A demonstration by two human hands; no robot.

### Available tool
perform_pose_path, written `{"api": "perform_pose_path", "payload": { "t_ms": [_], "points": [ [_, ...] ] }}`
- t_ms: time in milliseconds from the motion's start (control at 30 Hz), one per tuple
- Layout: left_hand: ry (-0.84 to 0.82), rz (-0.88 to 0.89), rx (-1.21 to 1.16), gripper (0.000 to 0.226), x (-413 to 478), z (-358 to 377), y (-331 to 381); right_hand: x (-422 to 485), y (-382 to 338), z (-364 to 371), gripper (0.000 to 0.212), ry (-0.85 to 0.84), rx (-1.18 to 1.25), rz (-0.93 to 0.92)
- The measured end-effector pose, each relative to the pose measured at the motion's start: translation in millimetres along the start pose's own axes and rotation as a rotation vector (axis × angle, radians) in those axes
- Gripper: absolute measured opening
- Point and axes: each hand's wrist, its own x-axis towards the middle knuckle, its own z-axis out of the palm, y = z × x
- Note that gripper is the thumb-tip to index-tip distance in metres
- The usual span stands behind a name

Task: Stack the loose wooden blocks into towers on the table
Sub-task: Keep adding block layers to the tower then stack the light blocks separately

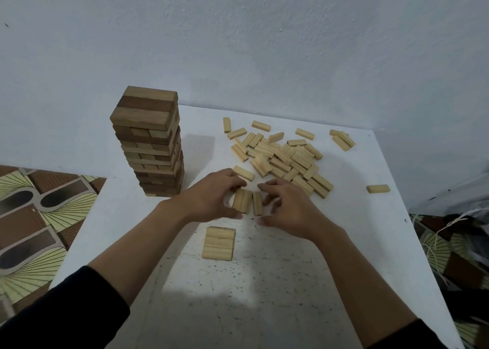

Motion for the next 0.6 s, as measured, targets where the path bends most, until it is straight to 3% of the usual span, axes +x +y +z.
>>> {"api": "perform_pose_path", "payload": {
  "t_ms": [233,467,600],
  "points": [
    [-0.009,-0.037,-0.002,0.063,7,0,2,12,-2,8,0.055,0.042,-0.023,-0.065],
    [0.018,-0.046,-0.003,0.066,5,1,1,11,-2,5,0.076,0.002,-0.038,-0.075],
    [0.002,-0.054,0.004,0.068,7,-1,1,11,-6,5,0.059,0.000,-0.025,-0.090]
  ]
}}
